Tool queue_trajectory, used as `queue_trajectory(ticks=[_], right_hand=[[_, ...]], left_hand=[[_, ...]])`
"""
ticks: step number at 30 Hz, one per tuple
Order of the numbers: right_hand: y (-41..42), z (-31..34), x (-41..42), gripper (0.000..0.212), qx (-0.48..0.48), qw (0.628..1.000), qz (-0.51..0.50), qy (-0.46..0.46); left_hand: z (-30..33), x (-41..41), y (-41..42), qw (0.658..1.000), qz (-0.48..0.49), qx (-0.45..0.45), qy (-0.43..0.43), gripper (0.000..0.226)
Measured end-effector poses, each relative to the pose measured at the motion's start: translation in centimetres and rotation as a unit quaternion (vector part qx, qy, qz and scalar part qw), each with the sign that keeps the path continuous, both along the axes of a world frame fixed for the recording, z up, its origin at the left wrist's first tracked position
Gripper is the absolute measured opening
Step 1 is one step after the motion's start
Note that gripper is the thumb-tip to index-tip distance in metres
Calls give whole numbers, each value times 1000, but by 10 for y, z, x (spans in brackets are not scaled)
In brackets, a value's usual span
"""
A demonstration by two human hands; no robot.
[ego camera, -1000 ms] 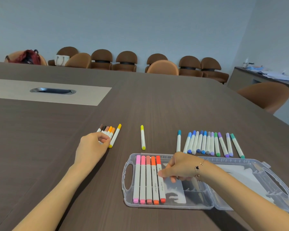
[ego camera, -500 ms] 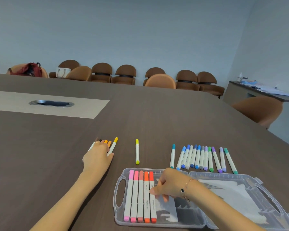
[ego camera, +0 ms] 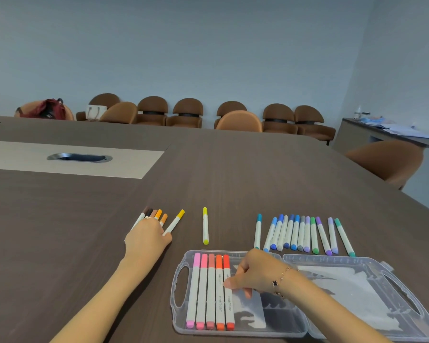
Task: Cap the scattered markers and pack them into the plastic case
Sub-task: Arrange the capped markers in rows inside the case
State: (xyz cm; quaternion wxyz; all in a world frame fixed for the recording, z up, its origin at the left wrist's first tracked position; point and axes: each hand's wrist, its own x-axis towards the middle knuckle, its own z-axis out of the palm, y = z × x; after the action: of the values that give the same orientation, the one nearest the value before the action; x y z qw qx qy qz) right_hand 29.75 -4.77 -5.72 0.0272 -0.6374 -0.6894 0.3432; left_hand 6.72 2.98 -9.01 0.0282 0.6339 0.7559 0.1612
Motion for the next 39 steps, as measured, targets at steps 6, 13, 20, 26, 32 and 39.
queue_trajectory(ticks=[6, 13, 20, 26, 32, 39], right_hand=[[-6, 4, -6, 36, 26, 999, -4, -20], [-10, 11, -5, 30, 22, 999, 6, -23], [-3, 8, 24, 30, 74, 993, -75, 48], [-8, 25, 21, 34, 111, 951, -128, 257], [-10, 20, 9, 38, 62, 950, -130, 278], [-10, 24, 13, 40, -12, 986, -82, 144]], left_hand=[[7, 22, 6, 996, -26, 84, -25, 37], [10, 74, 41, 992, -100, -66, -39, 35], [41, 50, 16, 976, -92, -121, -158, 28], [59, 65, -61, 913, -204, -162, -313, 22], [47, 70, -80, 899, -232, -167, -332, 18], [35, 32, -55, 931, -150, 0, -332, 22]])
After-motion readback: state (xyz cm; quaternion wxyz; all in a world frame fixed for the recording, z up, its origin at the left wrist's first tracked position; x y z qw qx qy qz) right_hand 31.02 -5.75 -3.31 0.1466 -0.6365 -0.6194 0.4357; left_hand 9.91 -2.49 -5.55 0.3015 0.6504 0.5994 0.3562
